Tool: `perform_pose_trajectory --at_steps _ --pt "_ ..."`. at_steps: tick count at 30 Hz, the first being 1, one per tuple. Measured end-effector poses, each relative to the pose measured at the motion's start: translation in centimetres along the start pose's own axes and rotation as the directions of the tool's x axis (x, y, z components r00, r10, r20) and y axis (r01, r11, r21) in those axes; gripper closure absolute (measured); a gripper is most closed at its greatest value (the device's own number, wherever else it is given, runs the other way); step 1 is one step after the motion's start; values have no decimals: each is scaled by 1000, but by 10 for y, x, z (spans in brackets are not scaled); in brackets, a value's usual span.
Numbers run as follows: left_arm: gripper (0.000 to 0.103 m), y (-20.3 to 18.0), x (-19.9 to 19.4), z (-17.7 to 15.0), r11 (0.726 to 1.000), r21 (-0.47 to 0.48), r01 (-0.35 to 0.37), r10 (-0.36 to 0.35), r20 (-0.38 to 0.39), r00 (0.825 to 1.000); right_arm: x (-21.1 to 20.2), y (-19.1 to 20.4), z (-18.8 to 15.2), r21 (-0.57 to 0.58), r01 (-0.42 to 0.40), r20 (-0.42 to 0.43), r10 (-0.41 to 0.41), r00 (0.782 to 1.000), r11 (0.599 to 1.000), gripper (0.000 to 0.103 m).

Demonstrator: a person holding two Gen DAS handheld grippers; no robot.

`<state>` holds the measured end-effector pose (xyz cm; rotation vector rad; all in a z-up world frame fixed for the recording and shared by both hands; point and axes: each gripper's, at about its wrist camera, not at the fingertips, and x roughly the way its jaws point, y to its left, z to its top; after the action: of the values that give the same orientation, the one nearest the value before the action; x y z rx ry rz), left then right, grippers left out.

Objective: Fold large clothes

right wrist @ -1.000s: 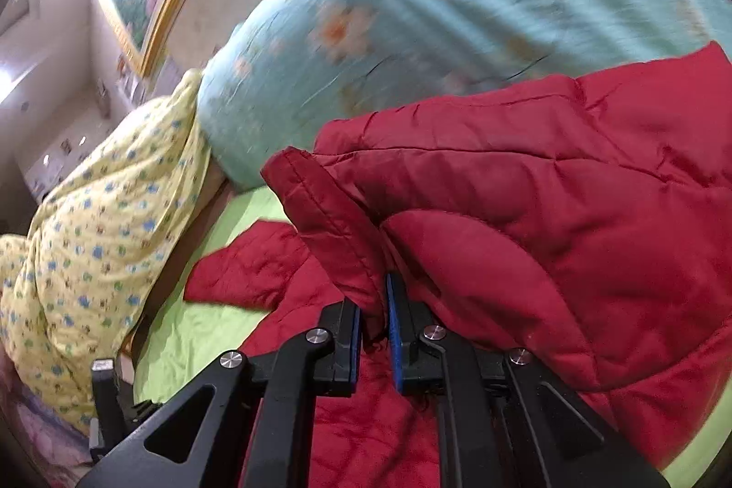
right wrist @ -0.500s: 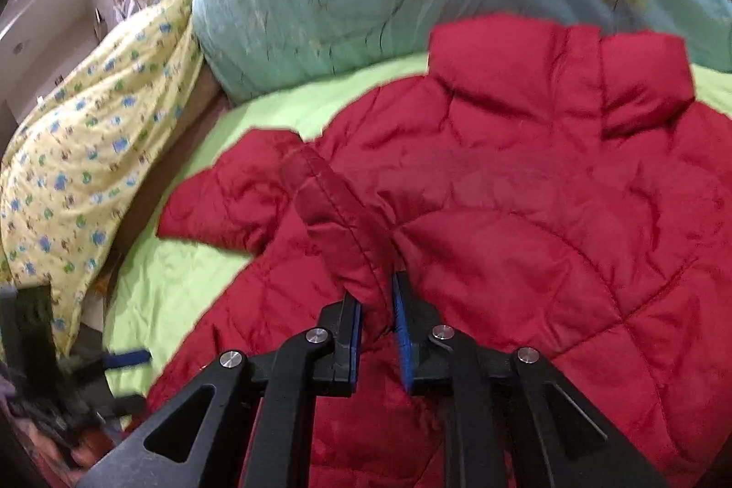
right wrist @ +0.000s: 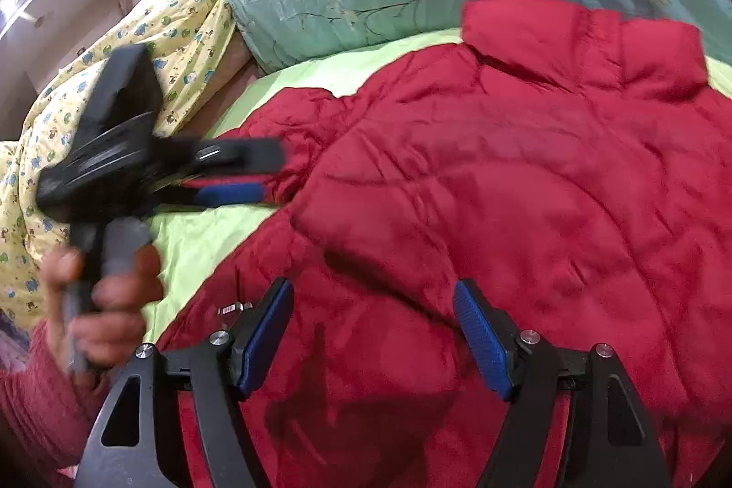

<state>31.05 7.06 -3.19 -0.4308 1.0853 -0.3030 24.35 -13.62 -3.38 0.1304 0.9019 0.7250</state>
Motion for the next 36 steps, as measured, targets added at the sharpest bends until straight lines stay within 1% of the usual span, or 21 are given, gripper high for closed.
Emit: perform_pose_trajectory --at_steps 2,4,5,6,7,8,9,11,14,15,16,18,20,23,25,26,29,31,33,34,36 --pt "11 -6 14 1 1000 17 6 -5 -25 1000 -12 -8 -7 23 13 9 -13 1000 1000 29" --pt "15 -15 22 2 998 52 -29 30 -20 999 -32 -22 -18 63 35 29 -37 999 997 29" --pt "27 -16 24 2 997 61 -37 38 -19 999 -38 -26 -20 78 39 38 -42 998 996 29" --pt "46 -20 26 2 996 78 -36 38 -20 999 -51 -35 -25 108 49 57 -56 997 993 29" --pt "56 -21 26 2 996 83 -16 18 -25 1000 -61 -42 -28 130 57 72 -67 995 990 29" --pt "69 -22 26 2 996 85 -2 5 -27 1000 -67 -46 -30 144 63 83 -75 994 988 29" --pt "74 -24 23 2 995 97 -1 3 -16 1000 -80 -53 -33 168 77 106 -96 990 983 29" --pt "81 -29 16 0 990 136 -24 22 16 1000 -95 -62 -35 192 100 137 -127 982 976 28" --pt "84 -34 -7 -1 973 201 -113 91 116 989 -117 -75 -34 212 164 185 -205 961 963 28" --pt "84 -32 -17 -1 963 219 -155 121 160 980 -122 -78 -32 213 191 194 -233 953 958 28" --pt "84 -29 -20 0 958 226 -178 140 176 974 -127 -83 -28 214 227 199 -270 942 950 28" --pt "84 -21 -18 3 949 235 -211 171 178 969 -130 -89 -23 207 265 202 -306 930 942 28" --pt "83 -12 -8 4 951 230 -208 175 157 972 -125 -94 -12 183 298 200 -332 922 937 28" --pt "80 -10 4 1 944 237 -231 198 157 968 -111 -99 0 146 365 179 -387 904 919 28" --pt "78 -9 3 -4 936 247 -250 211 173 962 -94 -109 7 135 395 144 -413 899 909 28" --pt "75 -10 3 -5 936 246 -254 213 180 960 -88 -112 6 133 402 128 -418 899 906 28" --pt "70 -7 -9 -13 942 223 -250 206 201 958 -59 -128 3 130 434 37 -442 896 892 29" --pt "69 -3 -24 -18 945 207 -253 201 241 949 -50 -131 -1 117 443 22 -448 894 889 29" --pt "69 -2 -39 -22 932 189 -310 246 300 922 -48 -131 -4 115 449 22 -454 891 886 28" --pt "69 -1 -49 -23 935 181 -304 235 322 917 -47 -132 -4 116 450 23 -455 890 885 28" --pt "69 -2 -61 -24 955 184 -234 162 337 927 -45 -133 -5 118 450 25 -456 890 885 27"
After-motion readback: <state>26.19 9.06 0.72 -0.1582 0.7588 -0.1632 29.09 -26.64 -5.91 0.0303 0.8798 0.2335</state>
